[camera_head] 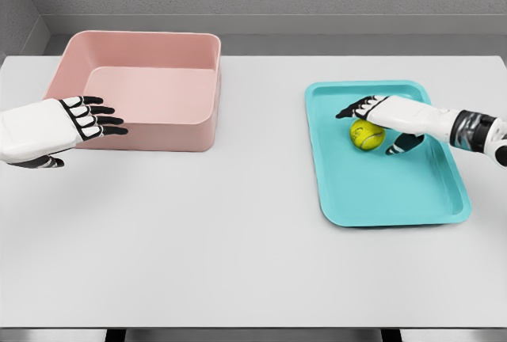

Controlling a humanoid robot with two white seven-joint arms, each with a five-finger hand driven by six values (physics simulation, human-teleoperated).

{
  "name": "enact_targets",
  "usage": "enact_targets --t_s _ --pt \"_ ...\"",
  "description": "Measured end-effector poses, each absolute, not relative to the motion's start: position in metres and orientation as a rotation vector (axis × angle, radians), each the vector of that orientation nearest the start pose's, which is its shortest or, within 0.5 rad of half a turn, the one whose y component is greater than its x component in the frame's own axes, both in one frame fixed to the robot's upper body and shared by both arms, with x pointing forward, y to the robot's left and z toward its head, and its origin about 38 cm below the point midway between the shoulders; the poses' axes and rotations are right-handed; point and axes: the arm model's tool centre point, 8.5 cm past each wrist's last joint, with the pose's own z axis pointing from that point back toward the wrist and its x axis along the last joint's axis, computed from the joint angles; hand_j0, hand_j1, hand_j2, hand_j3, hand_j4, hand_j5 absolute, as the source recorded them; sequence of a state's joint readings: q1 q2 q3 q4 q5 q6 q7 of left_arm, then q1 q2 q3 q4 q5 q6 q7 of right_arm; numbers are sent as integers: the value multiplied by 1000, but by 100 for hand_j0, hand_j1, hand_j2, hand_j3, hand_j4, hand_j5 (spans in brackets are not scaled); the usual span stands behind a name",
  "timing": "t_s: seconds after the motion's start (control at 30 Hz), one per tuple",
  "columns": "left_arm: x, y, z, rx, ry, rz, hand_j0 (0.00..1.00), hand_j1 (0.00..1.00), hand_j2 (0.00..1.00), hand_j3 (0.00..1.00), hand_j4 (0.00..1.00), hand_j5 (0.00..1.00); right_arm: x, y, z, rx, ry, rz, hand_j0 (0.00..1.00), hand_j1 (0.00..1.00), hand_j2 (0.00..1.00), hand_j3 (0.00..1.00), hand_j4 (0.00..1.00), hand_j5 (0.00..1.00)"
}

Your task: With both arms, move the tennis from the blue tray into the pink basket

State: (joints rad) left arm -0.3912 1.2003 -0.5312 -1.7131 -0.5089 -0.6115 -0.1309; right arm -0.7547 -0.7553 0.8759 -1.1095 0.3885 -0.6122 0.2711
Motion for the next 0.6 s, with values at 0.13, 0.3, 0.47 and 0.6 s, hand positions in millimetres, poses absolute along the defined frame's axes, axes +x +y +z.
enact_targets --t_s 0.13,0.3,0.47,0.6 --pt "358 362 249 -842 1934 2872 100 100 100 100 100 100 467 -318 150 -374 -1376 1936 99 99 99 99 99 99" --pt "358 362 249 -842 1935 2872 100 100 100 100 100 100 467 -314 149 -366 -1384 1939 91 91 91 91 91 91" --pt "358 362 249 -843 1935 2873 100 100 100 100 100 100 468 -315 149 -376 -1374 1950 80 80 80 80 80 80" --pt "358 362 249 -843 1935 2873 100 100 100 100 100 100 468 -315 148 -383 -1365 1958 80 80 80 80 80 80"
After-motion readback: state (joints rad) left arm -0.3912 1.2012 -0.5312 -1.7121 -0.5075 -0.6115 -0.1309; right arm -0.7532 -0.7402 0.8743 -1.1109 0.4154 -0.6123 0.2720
